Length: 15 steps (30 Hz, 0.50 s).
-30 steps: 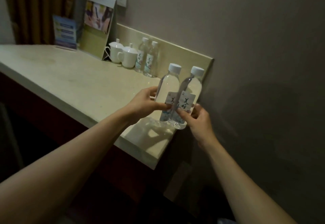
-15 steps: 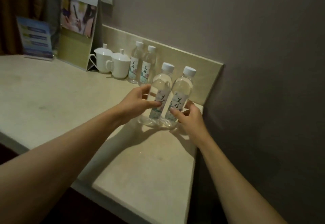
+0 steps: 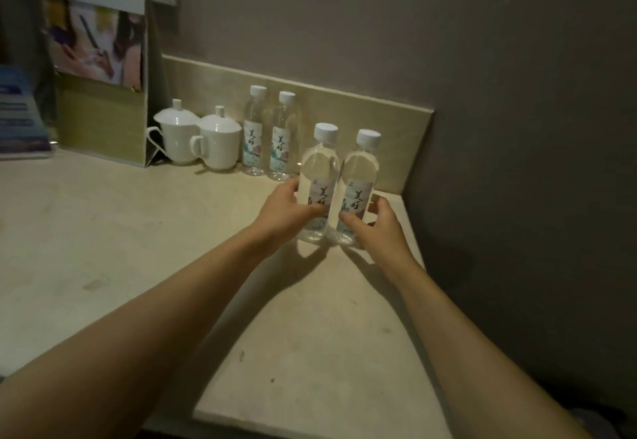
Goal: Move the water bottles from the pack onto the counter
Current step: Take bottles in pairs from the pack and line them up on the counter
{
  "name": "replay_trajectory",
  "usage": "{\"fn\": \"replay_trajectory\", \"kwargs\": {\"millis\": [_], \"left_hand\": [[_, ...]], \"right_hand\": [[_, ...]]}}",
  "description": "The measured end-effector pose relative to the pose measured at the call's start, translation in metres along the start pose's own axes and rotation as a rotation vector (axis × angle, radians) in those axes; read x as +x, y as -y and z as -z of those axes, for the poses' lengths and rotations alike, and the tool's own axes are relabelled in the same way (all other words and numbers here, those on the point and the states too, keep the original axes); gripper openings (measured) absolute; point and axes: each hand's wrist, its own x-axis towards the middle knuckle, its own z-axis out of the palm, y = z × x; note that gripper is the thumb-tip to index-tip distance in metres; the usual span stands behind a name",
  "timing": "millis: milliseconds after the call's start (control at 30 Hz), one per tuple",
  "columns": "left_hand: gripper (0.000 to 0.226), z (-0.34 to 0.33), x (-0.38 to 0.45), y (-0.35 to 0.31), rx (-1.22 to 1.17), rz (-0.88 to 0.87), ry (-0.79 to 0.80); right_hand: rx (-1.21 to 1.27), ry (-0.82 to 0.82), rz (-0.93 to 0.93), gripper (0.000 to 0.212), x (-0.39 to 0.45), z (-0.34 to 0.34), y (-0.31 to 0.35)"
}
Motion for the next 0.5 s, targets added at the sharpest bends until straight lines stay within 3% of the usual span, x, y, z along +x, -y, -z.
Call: {"fn": "replay_trajectory", "kwargs": {"millis": [67, 133, 300, 500], "left_hand": [[0.057, -0.002, 0.002, 0.006, 0.196, 0.035, -0.066], [0.060, -0.003, 0.000, 0.012, 0.352, 0.023, -0.124], [0.051, -0.003, 0.001, 0.020, 0.467, -0.085, -0.181], [0.052, -0.003, 0.022, 0.030, 0.442, -0.106, -0.239]], "right_hand": [[-0.043, -0.045, -0.098, 0.072, -0.005, -0.002, 0.004], [-0.101, -0.052, -0.145, 0.071, -0.011, -0.004, 0.008], [-0.175, -0.139, -0.144, 0.046, -0.016, -0.017, 0.016], [-0.350, -0.158, -0.128, 0.046, 0.008, -0.026, 0.018]]}}
